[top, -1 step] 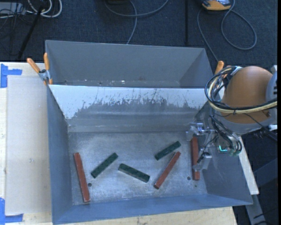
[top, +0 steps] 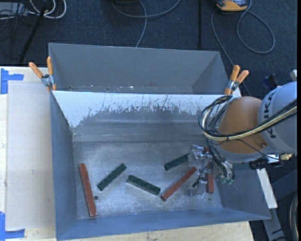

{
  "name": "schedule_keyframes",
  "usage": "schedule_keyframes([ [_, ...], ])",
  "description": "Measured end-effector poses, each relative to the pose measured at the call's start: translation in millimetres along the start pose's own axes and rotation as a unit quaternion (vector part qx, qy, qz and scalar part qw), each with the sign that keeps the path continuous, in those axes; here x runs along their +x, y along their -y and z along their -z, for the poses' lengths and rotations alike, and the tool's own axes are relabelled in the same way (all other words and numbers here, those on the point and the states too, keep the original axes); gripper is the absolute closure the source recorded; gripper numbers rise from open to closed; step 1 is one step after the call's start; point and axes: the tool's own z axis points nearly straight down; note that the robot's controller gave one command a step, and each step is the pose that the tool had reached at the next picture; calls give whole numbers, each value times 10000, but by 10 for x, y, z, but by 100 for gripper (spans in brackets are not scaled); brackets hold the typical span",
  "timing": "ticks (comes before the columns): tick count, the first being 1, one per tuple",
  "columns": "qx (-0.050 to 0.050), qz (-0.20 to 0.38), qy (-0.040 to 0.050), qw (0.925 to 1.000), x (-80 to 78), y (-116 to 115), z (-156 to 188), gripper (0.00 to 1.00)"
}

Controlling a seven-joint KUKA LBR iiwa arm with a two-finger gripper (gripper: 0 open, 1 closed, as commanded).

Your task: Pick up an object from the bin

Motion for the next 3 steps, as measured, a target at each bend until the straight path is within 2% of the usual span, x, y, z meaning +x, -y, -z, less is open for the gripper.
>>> schedule_keyframes([
  [1, 3, 376, -11, 9993, 493, -142, 14, 0],
  [2, 5, 393, -15, 9992, 487, -143, 12, 100],
  [3, -3, 473, 26, 9989, 367, -503, 1321, 100],
])
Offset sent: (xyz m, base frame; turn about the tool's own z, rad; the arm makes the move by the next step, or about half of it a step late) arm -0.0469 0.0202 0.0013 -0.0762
